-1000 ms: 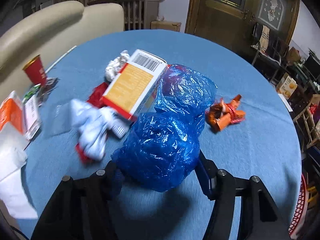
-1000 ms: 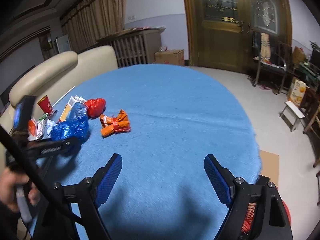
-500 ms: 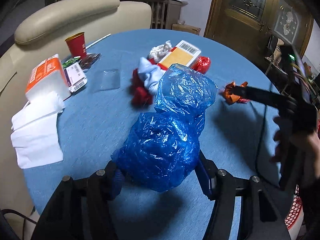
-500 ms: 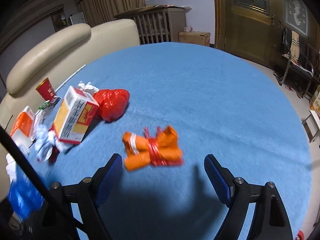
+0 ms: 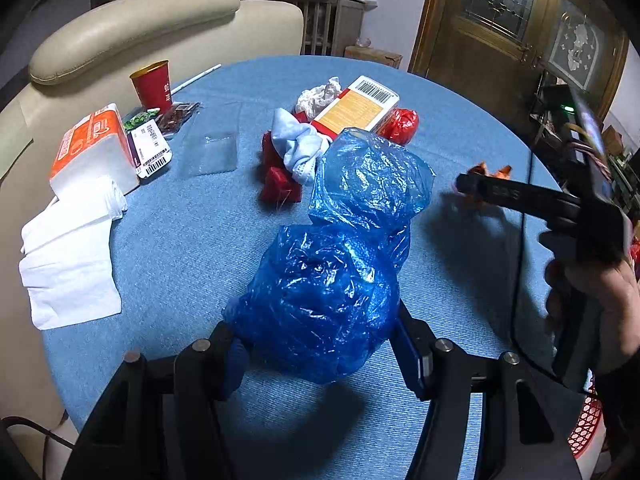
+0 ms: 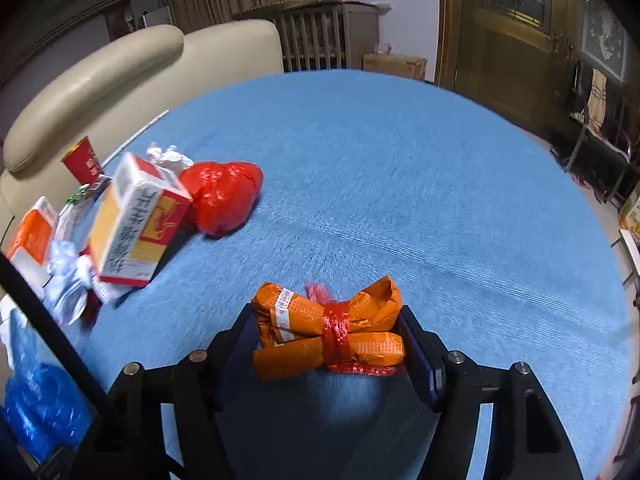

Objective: Collect trash
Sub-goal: 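Grasp the orange plastic bag with the right gripper while the left gripper holds the blue bag, then carry the orange bag and blue bag with both grippers over the red basket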

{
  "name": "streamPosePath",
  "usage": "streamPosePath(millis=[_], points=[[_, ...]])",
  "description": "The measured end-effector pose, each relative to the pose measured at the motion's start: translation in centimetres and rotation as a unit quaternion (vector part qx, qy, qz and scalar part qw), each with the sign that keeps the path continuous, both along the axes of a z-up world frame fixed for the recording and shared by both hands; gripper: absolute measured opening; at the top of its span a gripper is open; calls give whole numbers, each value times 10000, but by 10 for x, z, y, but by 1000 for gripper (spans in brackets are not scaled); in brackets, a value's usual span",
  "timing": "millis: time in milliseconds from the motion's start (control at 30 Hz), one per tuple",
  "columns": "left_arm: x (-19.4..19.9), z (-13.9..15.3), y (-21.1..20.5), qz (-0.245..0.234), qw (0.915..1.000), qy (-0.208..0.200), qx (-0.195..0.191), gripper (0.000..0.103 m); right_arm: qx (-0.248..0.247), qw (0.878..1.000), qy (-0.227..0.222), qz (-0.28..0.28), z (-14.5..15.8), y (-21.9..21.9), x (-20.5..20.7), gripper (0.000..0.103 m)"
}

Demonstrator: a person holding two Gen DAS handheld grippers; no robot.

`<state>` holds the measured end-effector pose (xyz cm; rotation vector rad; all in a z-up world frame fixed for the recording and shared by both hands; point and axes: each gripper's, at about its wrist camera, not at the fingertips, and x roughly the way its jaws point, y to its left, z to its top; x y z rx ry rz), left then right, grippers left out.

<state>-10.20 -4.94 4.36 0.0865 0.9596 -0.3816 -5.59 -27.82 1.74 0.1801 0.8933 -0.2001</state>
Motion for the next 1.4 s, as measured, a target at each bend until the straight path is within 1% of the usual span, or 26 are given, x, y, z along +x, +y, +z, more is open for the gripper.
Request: streamPosePath(millis=[267, 333, 500, 700, 967, 1100, 1267, 1400], points=[[-16, 5, -2, 77, 9999, -58, 113, 64, 147, 9993, -338, 7, 29, 9, -62, 70], [-20, 6, -3, 95, 9999, -55, 134, 64, 275, 9987, -440, -17, 37, 9, -85, 70], [-37, 9, -7, 76, 9998, -72, 144, 64, 280, 9978, -594, 29, 52, 17, -138, 70], [-62, 19, -14, -22, 9997, -189, 146, 64, 356, 9962, -786, -114, 62, 20, -197, 70], [-88, 34, -22, -148, 9989, -399, 207, 64, 430, 9929, -1055, -338, 76, 14, -248, 70], [-94, 41, -24, -177, 9988, -443, 126, 64, 415, 9920, -1121, -406, 79, 11, -265, 70], [-102, 49, -26, -257, 9982, -548, 49, 64, 406, 9911, -1152, -526, 77, 5, -282, 70], [-107, 47, -32, -379, 9979, -520, 39, 64, 418, 9903, -1121, -707, 71, -5, -303, 70]])
